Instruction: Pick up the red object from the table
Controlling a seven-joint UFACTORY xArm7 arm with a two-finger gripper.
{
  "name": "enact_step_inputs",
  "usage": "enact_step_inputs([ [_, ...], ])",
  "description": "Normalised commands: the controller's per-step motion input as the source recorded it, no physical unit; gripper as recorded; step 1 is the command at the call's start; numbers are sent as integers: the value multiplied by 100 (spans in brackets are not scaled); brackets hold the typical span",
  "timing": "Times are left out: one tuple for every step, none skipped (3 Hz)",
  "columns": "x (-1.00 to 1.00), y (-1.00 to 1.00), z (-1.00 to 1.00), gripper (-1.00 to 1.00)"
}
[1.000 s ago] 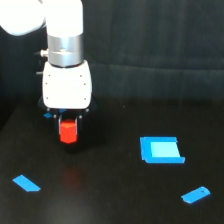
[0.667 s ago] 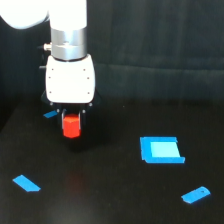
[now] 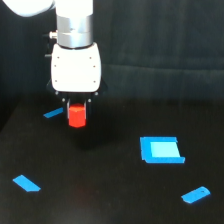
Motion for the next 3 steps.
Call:
enact_step_inputs([
  [-4, -13, 95, -88],
  [-4, 9, 61, -92],
  [6, 5, 18, -94],
])
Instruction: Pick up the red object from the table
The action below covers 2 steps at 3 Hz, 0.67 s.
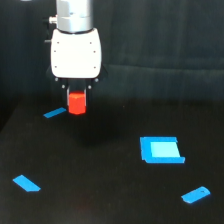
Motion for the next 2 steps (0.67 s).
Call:
enact_step_inputs([
  [4, 4, 20, -100],
  [-3, -6, 21, -95],
])
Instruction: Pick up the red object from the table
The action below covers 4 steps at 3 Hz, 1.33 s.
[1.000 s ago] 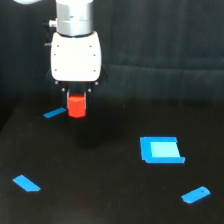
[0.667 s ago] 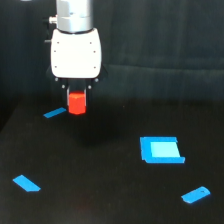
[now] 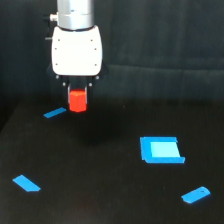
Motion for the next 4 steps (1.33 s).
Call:
enact_step_inputs([
  [6, -6, 14, -97],
  [7, -9, 14, -92],
  [10, 1, 20, -96],
  [2, -3, 9, -100],
])
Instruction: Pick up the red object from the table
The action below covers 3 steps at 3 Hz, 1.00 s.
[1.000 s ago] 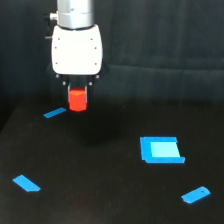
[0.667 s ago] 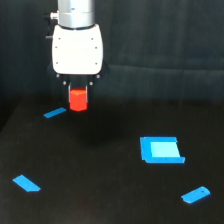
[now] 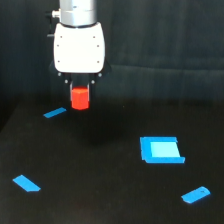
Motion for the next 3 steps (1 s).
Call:
enact_step_inputs([
  [0, -6, 5, -96],
  [7, 0, 9, -100],
  [-3, 2, 8, -98],
])
